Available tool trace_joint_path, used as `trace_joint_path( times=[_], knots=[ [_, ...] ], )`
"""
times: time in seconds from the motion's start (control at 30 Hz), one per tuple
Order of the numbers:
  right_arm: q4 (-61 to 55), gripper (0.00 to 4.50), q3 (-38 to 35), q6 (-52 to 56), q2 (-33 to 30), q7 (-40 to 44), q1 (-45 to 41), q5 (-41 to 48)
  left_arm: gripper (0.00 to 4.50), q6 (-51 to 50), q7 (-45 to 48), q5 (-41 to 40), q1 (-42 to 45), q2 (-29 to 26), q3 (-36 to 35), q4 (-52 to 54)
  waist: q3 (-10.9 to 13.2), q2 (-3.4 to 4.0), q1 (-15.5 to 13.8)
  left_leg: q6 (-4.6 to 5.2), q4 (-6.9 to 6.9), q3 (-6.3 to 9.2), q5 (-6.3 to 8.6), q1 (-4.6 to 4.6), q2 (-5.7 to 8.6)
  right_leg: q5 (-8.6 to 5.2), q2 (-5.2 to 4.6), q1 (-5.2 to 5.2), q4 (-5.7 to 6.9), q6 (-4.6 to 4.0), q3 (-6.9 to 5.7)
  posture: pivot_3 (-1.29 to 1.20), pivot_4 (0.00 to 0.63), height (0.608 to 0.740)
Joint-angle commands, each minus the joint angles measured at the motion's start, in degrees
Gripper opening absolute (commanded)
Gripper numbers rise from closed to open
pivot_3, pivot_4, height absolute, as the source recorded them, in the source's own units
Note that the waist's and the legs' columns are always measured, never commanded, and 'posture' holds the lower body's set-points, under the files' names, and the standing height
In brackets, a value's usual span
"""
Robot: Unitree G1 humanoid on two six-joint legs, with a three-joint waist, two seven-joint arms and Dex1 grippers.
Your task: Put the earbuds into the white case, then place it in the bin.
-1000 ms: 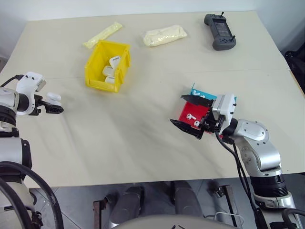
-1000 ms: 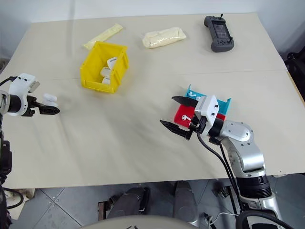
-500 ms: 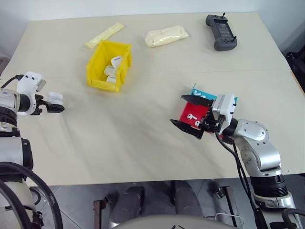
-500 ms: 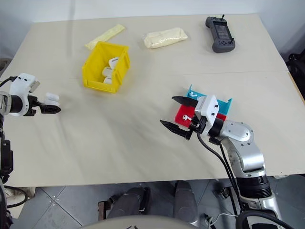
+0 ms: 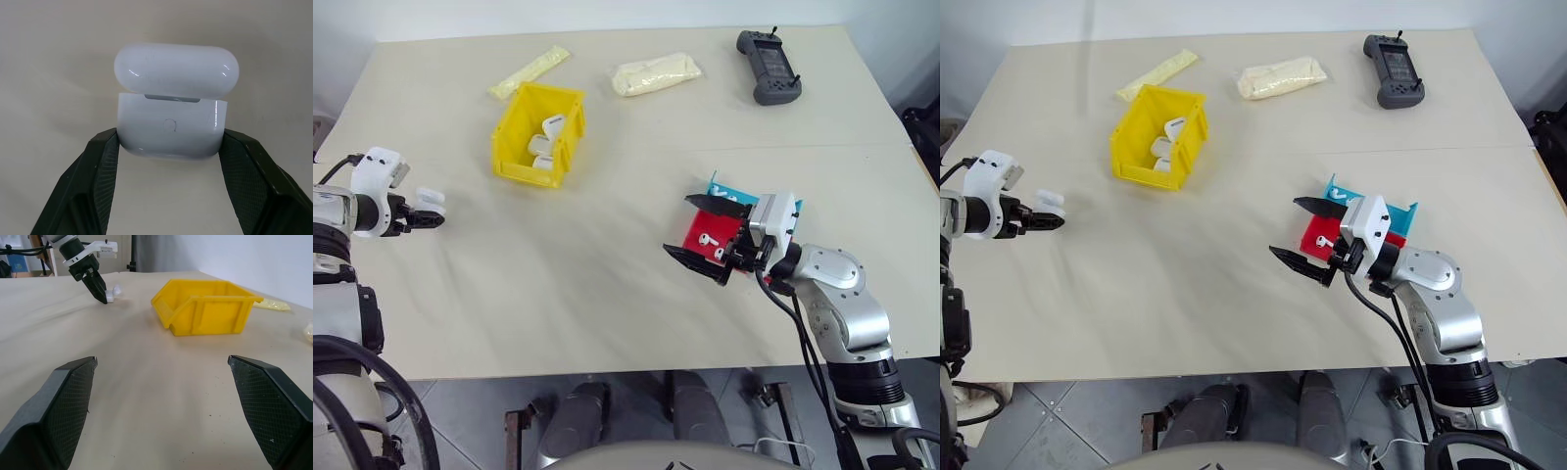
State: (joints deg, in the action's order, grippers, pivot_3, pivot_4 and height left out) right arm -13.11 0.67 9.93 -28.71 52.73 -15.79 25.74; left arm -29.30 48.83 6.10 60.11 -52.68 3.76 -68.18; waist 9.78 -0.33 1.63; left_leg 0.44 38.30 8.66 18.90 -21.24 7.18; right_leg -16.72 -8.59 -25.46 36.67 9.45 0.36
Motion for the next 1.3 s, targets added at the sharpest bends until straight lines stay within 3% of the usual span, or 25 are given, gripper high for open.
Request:
trace_joint_path(
  times=[0.03,0.17,0.27,0.43,0.57,0.63,0.77,0.87,1.03,1.3],
  knots=[
    [-1.02,4.50,-0.67,-0.84,0.19,0.23,-0.31,0.71,2.72,0.49,1.10,-1.84,-3.48,-1.89,-2.71,0.68,0.00,0.00,0.01,0.00,-0.01,0.00,0.00,0.00,0.00,0.00,0.00,0.00,0.00,0.00,0.00,0.00,0.150,0.740],
    [-0.46,4.50,-0.59,-0.77,-0.05,1.01,-0.65,0.83,2.72,3.53,4.94,-7.98,-9.97,-3.06,-9.43,7.32,0.00,0.01,0.28,0.00,-0.07,-0.03,0.00,0.05,-0.03,0.00,0.00,-0.04,0.03,0.00,-0.01,0.00,0.150,0.740],
    [-0.02,4.50,-0.56,-0.67,-0.23,1.70,-0.92,0.94,2.72,9.43,8.19,-18.21,-19.86,-1.73,-20.74,20.51,0.00,0.00,0.41,0.01,-0.08,-0.03,0.01,0.03,-0.07,0.00,0.00,-0.05,0.02,-0.02,0.00,0.00,0.150,0.740],
    [1.12,4.50,-0.61,-0.32,-1.02,3.22,-2.15,1.05,2.72,8.02,8.05,-32.52,-40.67,6.62,-34.86,52.20,-0.02,-0.04,0.12,0.03,0.00,0.04,0.04,-0.07,-0.13,0.10,0.02,-0.02,-0.12,-0.20,-0.03,0.00,0.150,0.740],
    [1.91,4.50,-0.93,0.30,-1.94,3.99,-3.26,1.10,2.72,3.28,3.75,-39.07,-48.84,12.26,-36.80,69.02,-0.02,-0.04,-0.38,0.04,0.07,0.04,0.05,-0.05,-0.14,0.12,0.02,0.06,-0.18,-0.23,-0.03,0.00,0.150,0.740],
    [2.10,4.50,-1.23,0.72,-2.68,4.24,-3.53,1.06,2.72,5.28,1.75,-41.19,-50.30,16.62,-35.94,75.32,-0.02,-0.05,-0.65,0.03,0.13,0.03,0.05,-0.05,-0.16,0.12,0.04,0.09,-0.20,-0.23,-0.03,0.00,0.150,0.740],
    [2.59,4.50,-3.63,1.21,-5.64,4.48,-2.90,0.98,2.72,8.64,-0.24,-44.25,-52.28,28.31,-26.98,86.74,-0.03,-0.04,-1.87,0.11,0.43,-0.02,0.18,-0.03,-0.13,0.14,0.02,0.26,-0.26,-0.22,-0.04,0.00,0.150,0.740],
    [1.85,4.50,-5.75,1.16,-7.16,3.76,-1.34,1.05,2.72,9.60,0.06,-43.17,-52.91,31.93,-20.58,88.87,-0.03,-0.04,-1.94,0.15,0.67,-0.02,0.31,-0.02,-0.15,0.15,0.06,0.44,-0.35,-0.21,-0.07,0.00,0.150,0.740],
    [-2.19,4.50,-12.83,1.30,-11.13,2.17,6.45,1.12,2.72,15.39,5.47,-40.63,-50.68,36.01,-9.98,85.26,-0.03,0.00,-2.91,0.19,0.66,-0.10,0.34,0.04,-0.17,0.17,0.07,0.56,-0.74,-0.17,-0.08,0.00,0.150,0.740],
    [-7.27,4.50,-28.30,-0.79,-14.11,0.90,24.55,0.36,2.72,24.63,15.40,-39.70,-42.02,41.97,-1.34,74.63,-0.07,0.06,-3.99,0.31,0.77,-0.21,0.41,0.16,-0.15,0.25,0.07,0.86,-1.00,-0.01,-0.10,0.00,0.150,0.740]
  ],
)
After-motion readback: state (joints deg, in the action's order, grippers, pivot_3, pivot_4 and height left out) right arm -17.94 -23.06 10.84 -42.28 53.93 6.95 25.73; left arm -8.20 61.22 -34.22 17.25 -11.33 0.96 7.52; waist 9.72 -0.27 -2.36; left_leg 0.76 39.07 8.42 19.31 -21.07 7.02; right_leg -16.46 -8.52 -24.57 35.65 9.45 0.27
